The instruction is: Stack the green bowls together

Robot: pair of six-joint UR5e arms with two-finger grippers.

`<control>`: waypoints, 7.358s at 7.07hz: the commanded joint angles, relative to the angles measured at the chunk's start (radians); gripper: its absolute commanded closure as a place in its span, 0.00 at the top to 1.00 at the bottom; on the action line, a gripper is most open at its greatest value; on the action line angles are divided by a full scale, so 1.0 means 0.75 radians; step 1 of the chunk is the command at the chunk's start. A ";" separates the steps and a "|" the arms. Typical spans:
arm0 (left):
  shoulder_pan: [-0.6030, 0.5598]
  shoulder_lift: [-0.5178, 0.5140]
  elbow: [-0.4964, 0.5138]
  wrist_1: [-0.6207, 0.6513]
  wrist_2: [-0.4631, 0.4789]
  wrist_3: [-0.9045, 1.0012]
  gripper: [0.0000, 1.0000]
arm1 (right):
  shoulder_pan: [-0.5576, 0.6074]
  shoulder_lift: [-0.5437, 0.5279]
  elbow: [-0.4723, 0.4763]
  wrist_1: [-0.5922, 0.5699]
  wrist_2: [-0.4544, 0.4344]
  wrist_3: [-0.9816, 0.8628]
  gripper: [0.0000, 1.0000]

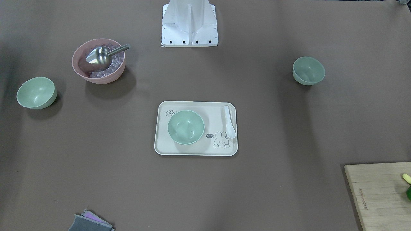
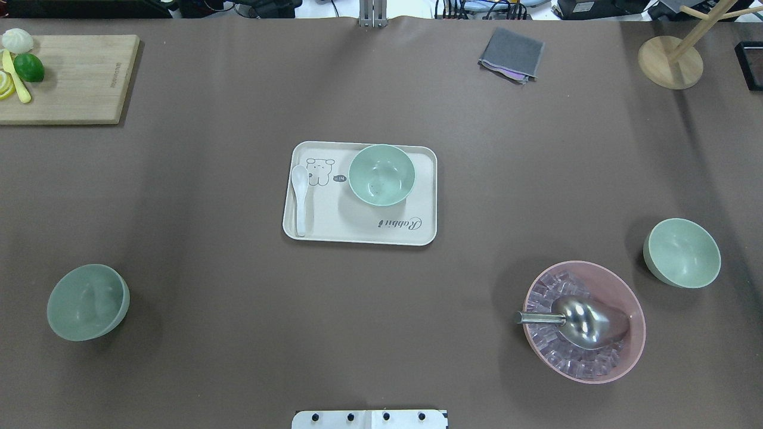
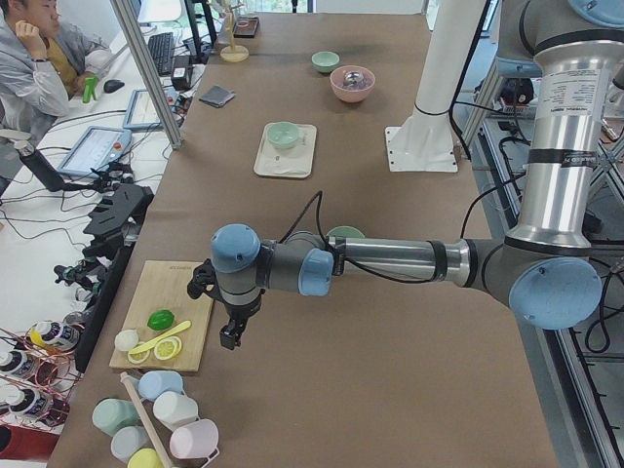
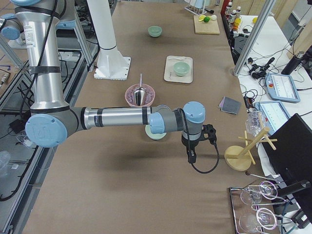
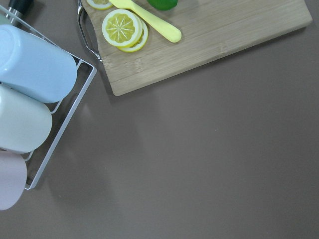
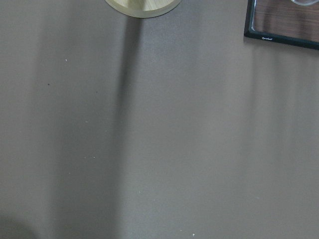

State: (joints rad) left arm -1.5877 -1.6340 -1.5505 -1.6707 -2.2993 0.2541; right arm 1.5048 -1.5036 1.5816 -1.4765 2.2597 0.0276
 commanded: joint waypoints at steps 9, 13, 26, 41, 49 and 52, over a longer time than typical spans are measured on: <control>0.100 0.000 -0.033 -0.043 0.008 -0.128 0.98 | -0.008 0.002 -0.006 -0.001 0.012 0.008 1.00; 0.102 0.000 -0.033 -0.155 0.006 -0.214 0.97 | -0.171 0.000 -0.010 0.181 0.053 0.242 1.00; 0.102 0.002 -0.041 -0.157 -0.061 -0.271 0.97 | -0.546 -0.239 0.002 0.684 0.163 0.385 0.55; 0.278 -0.014 -0.052 -0.236 -0.064 -0.651 0.98 | -0.912 0.678 0.011 0.410 -0.055 1.756 0.00; 0.315 -0.010 -0.027 -0.251 -0.064 -0.672 0.98 | -1.080 0.825 -0.127 0.437 -0.319 1.898 0.99; 0.396 0.017 -0.147 -0.247 -0.188 -0.902 0.98 | -1.053 0.808 -0.062 0.451 -0.309 1.894 1.00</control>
State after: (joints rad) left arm -1.3296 -1.6365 -1.6034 -1.8578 -2.4043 -0.3227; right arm 0.7005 -0.8896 1.5056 -1.1391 2.0210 1.4459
